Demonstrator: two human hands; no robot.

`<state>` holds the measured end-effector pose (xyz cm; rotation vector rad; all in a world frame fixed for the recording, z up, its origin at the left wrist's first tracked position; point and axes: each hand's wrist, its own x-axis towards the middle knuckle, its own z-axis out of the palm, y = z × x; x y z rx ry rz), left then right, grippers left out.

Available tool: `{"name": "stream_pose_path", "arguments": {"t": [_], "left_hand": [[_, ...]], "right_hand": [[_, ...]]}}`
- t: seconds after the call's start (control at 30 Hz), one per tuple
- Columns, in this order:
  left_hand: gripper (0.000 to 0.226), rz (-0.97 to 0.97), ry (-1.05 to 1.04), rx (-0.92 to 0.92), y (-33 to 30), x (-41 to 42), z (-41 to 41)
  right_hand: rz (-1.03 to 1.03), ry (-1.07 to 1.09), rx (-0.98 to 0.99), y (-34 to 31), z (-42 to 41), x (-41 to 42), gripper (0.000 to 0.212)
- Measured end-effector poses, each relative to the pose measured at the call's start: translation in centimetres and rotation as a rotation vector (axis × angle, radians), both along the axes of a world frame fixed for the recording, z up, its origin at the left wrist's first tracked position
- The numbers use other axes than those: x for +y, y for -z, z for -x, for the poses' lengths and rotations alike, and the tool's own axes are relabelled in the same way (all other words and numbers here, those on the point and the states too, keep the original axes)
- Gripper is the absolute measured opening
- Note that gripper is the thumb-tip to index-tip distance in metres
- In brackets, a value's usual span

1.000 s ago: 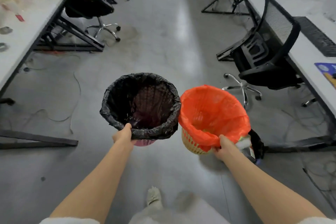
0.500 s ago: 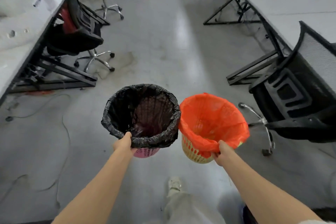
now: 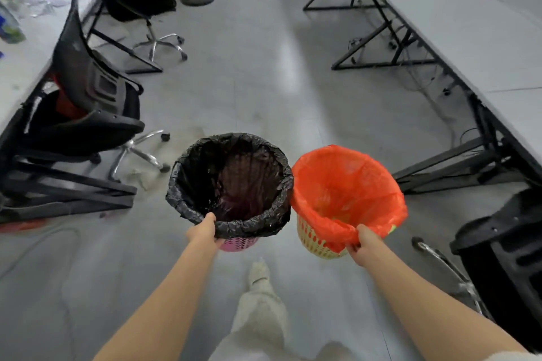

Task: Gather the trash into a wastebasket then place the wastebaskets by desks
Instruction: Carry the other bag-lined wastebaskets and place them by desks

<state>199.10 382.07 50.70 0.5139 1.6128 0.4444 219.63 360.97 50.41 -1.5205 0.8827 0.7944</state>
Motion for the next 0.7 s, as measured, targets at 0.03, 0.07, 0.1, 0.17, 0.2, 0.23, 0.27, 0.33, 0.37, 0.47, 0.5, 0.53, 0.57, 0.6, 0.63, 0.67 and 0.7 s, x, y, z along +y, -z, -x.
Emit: {"name": "stream_pose_path", "arguments": {"t": [0.03,0.07,0.1,0.17,0.2,0.23,0.27,0.33,0.37,0.47,0.5,0.53,0.57,0.6,0.63,0.67,0.7], "left_hand": [[0.043,0.007,0.017,0.0,0.1,3.1,-2.3],[0.042,0.014,0.019,-0.011,0.0,5.9,-4.3],[0.042,0.021,0.03,-0.011,-0.2,8.5,-6.4],[0.042,0.015,0.036,0.003,-0.9,12.9,-10.1],[0.042,0.011,0.043,0.006,-1.3,15.4,-12.2],[0.042,0.006,0.061,0.013,-1.6,17.5,-14.2],[0.042,0.001,0.081,0.006,-1.9,20.1,-16.9],[0.041,-0.017,0.1,0.005,-2.3,23.6,-20.8],[0.041,-0.024,0.109,0.002,-2.2,25.8,-23.3],[0.041,-0.031,0.12,-0.003,-1.7,31.9,-30.6],[0.041,-0.037,0.111,0.0,-1.3,33.9,-33.2],[0.04,-0.037,0.111,-0.009,-1.1,36.0,-35.7],[0.039,-0.033,0.094,-0.015,-1.0,37.1,-37.1],[0.038,-0.015,0.087,-0.014,-0.7,39.6,-40.2],[0.035,0.001,0.055,-0.022,-0.6,41.7,-42.6],[0.032,0.001,0.035,-0.012,-0.9,42.7,-44.1],[0.034,0.013,0.013,-0.017,-1.0,45.2,-46.9]], "right_hand": [[0.01,0.005,-0.001,0.2,-2.0,2.7,0.046],[0.021,0.01,-0.007,0.3,-4.0,5.2,0.046],[0.031,0.009,-0.017,-0.1,-6.0,7.6,0.046],[0.054,0.016,-0.027,-1.0,-9.2,11.3,0.046],[0.055,0.017,-0.028,-1.3,-11.2,13.4,0.046],[0.06,0.024,-0.028,-1.5,-12.9,15.1,0.046],[0.057,0.028,-0.029,-1.7,-15.1,17.3,0.046],[0.052,0.046,-0.053,-1.9,-18.3,20.4,0.046],[0.043,0.058,-0.059,-1.7,-20.6,22.4,0.046],[0.05,0.055,-0.063,-1.3,-27.3,28.7,0.044],[0.058,0.059,-0.061,-0.8,-29.9,30.7,0.044],[0.055,0.045,-0.054,-0.8,-32.5,32.9,0.045],[0.058,0.056,-0.052,-0.6,-34.1,34.2,0.045],[0.053,0.039,-0.032,-0.2,-37.4,36.8,0.046],[0.047,0.033,-0.028,0.0,-40.2,38.8,0.046],[0.057,0.03,-0.033,-0.2,-41.8,40.2,0.046],[0.059,0.035,-0.02,-0.2,-44.9,42.7,0.046]]}}
